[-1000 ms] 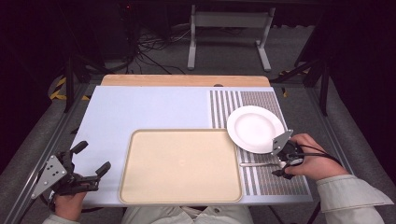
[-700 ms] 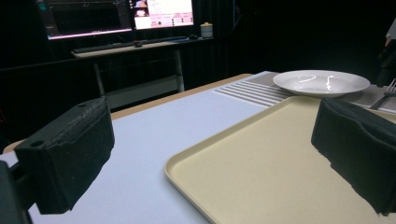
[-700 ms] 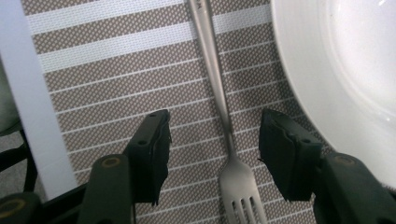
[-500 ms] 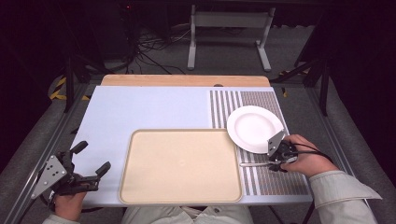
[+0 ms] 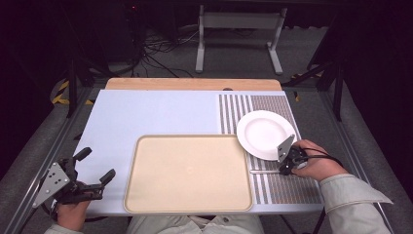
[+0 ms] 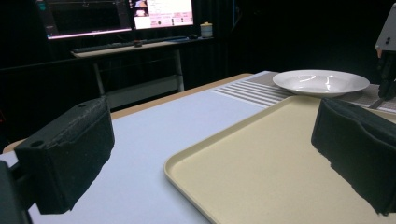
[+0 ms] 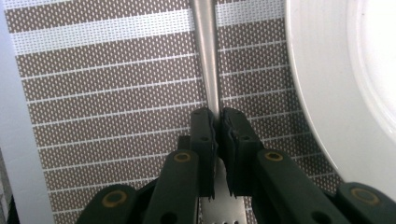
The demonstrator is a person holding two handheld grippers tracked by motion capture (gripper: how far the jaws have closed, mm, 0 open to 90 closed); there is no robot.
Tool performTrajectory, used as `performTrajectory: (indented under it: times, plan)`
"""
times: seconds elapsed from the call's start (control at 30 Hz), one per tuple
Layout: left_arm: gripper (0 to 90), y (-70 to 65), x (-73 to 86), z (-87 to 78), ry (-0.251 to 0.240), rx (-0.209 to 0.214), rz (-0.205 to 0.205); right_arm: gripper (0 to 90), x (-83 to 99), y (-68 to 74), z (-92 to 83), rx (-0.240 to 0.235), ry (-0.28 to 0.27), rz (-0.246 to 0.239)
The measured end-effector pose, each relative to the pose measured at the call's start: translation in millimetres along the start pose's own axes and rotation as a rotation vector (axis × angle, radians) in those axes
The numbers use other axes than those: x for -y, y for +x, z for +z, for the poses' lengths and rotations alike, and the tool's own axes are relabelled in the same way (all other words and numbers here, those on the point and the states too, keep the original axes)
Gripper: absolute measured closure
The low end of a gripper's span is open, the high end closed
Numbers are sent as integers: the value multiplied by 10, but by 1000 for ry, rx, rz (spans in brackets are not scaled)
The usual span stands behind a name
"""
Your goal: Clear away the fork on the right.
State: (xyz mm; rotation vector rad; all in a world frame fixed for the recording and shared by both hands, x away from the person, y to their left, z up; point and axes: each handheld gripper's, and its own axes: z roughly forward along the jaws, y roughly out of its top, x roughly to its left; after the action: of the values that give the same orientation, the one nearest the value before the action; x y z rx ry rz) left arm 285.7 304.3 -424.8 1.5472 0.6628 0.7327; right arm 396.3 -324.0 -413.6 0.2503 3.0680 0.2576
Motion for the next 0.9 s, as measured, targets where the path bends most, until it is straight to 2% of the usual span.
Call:
performTrajectory:
  times: [0.3,0.5,0.53,0.67,0.9]
  plan:
    - [1,0,2,-4,0,1,-2,867,-21,-1,4,-11,14,-49]
    - [1,1,0,-3,-2,1,-3,868,-9,-10,8,0,-6,-53]
    - [1,1,0,-3,-2,1,-3,868,1,0,2,-5,-7,-38]
    - [1,2,0,1,-2,1,-2,868,12,9,-14,-13,-8,-29]
    - [1,1,0,3,-4,1,-4,868,10,47,-178,16,-49,-26]
